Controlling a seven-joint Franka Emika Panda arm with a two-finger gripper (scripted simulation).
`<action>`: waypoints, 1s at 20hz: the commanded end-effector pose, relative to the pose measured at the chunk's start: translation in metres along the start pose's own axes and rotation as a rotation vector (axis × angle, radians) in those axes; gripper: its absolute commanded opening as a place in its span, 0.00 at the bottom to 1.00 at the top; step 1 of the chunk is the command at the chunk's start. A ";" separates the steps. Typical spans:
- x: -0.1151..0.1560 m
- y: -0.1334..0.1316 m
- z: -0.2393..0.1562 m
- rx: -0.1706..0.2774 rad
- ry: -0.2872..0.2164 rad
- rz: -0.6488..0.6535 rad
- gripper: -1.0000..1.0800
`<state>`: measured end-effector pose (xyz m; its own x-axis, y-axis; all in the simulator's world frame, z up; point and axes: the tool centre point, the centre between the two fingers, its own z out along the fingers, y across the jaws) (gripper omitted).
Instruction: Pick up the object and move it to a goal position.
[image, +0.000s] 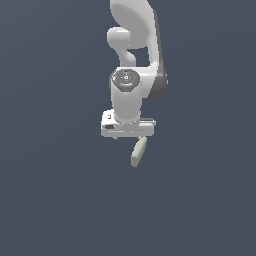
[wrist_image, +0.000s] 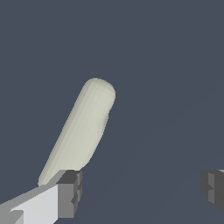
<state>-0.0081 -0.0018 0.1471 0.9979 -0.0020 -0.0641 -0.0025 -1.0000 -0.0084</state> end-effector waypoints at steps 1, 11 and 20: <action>0.001 -0.003 0.000 0.000 0.003 0.024 0.96; 0.008 -0.021 0.000 -0.001 0.026 0.194 0.96; 0.015 -0.040 0.001 0.002 0.051 0.373 0.96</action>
<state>0.0058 0.0360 0.1459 0.9401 -0.3404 -0.0170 -0.3404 -0.9403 0.0042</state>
